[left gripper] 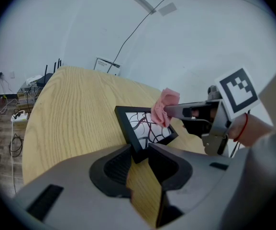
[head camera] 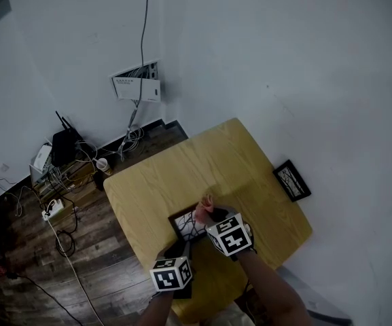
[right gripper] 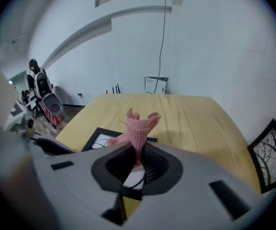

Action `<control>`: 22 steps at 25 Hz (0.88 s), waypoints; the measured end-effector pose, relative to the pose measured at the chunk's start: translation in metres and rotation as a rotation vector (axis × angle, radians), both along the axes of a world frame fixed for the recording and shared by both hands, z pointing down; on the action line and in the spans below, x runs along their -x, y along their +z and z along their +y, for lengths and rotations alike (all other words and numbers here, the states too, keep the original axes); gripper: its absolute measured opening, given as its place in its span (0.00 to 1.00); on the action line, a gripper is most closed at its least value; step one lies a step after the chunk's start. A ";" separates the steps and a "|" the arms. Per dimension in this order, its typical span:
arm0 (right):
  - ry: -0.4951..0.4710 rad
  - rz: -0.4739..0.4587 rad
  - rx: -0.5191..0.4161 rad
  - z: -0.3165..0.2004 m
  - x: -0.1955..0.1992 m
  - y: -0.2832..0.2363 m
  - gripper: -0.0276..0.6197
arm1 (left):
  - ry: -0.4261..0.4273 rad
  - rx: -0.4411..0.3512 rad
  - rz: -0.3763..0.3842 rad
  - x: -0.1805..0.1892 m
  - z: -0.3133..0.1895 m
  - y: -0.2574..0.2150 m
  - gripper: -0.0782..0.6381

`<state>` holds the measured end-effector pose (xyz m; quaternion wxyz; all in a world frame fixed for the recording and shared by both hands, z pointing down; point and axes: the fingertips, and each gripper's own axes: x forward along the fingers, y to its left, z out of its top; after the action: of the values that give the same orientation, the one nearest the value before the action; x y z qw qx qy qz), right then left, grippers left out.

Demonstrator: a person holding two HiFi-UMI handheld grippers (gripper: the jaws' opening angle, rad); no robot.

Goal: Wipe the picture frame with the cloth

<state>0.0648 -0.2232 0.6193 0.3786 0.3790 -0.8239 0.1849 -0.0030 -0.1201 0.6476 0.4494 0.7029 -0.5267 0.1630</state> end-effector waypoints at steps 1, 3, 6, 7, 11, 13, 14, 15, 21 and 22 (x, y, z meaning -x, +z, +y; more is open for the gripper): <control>0.000 -0.026 0.000 0.003 0.002 -0.005 0.07 | 0.000 0.000 0.000 0.000 0.000 0.000 0.25; -0.014 -0.068 0.005 0.011 0.009 -0.013 0.07 | 0.000 -0.001 -0.002 -0.001 0.000 0.000 0.25; -0.044 -0.122 0.023 0.025 0.023 -0.021 0.07 | -0.001 0.000 -0.001 -0.001 0.000 0.000 0.25; -0.053 -0.137 0.030 0.029 0.028 -0.022 0.07 | -0.001 0.000 0.000 -0.001 0.000 0.000 0.25; -0.102 -0.174 0.053 0.045 0.045 -0.023 0.07 | 0.000 0.001 0.002 -0.001 -0.001 0.000 0.25; -0.123 -0.177 0.065 0.052 0.051 -0.019 0.07 | 0.000 0.002 0.002 -0.001 0.000 -0.001 0.25; -0.131 -0.176 0.071 0.054 0.053 -0.017 0.07 | 0.000 0.002 0.003 -0.001 0.000 -0.001 0.25; -0.138 -0.175 0.078 0.057 0.055 -0.016 0.07 | 0.000 0.003 0.004 -0.001 0.000 -0.001 0.25; -0.180 -0.149 0.122 0.067 0.059 0.000 0.07 | 0.001 0.002 0.004 0.000 0.000 -0.001 0.25; -0.187 -0.145 0.133 0.068 0.058 0.003 0.07 | 0.001 0.002 0.003 -0.001 0.000 -0.001 0.25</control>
<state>0.0066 -0.1548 0.6226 0.3578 0.2602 -0.8667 0.2303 -0.0025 -0.1203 0.6466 0.4508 0.7031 -0.5253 0.1627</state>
